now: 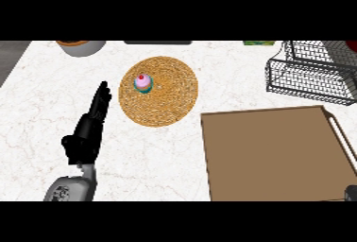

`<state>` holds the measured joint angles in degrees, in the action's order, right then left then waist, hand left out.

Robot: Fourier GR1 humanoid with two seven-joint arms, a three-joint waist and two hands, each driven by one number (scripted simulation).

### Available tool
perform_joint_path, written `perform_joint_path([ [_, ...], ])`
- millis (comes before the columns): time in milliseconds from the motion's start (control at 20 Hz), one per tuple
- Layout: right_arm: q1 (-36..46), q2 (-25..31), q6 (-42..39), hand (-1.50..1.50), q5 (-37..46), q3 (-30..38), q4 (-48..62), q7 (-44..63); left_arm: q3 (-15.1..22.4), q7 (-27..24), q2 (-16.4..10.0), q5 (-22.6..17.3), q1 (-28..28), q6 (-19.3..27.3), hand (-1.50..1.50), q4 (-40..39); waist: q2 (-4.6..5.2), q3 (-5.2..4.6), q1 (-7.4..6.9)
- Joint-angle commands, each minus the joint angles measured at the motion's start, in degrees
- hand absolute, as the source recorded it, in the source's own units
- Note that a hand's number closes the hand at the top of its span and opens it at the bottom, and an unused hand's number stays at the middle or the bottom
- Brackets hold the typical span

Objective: Pick the can from the tray and place it in the tiered basket

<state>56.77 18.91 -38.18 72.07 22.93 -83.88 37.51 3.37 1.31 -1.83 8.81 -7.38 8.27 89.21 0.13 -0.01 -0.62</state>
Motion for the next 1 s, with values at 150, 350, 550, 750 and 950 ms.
perform_joint_path([
  [150,-0.39,8.19,8.84,1.50,0.29,-0.91,12.89,-6.73,0.15,-0.71,0.38,1.36,-0.19,0.88,0.00,-1.59,0.02,0.01,0.12],
  [350,1.25,10.70,11.70,1.50,0.92,-1.91,19.27,-7.89,1.20,2.43,0.79,0.86,-0.56,0.57,0.00,1.31,-0.01,0.01,-0.01],
  [550,1.80,13.43,16.81,1.50,1.19,-1.39,27.83,-11.12,0.20,-2.20,0.82,1.07,-1.29,0.81,0.00,-3.65,0.13,0.00,-0.02],
  [750,1.68,10.08,24.46,-1.50,-4.24,8.34,32.20,-6.42,0.93,-1.08,0.94,0.97,-0.98,0.72,0.00,-2.30,0.40,0.06,-0.55],
  [950,3.50,9.57,28.08,-1.50,-8.89,10.97,34.90,-9.05,0.08,-0.82,0.18,0.60,-1.03,0.40,0.00,-1.61,0.24,0.04,-0.45],
])
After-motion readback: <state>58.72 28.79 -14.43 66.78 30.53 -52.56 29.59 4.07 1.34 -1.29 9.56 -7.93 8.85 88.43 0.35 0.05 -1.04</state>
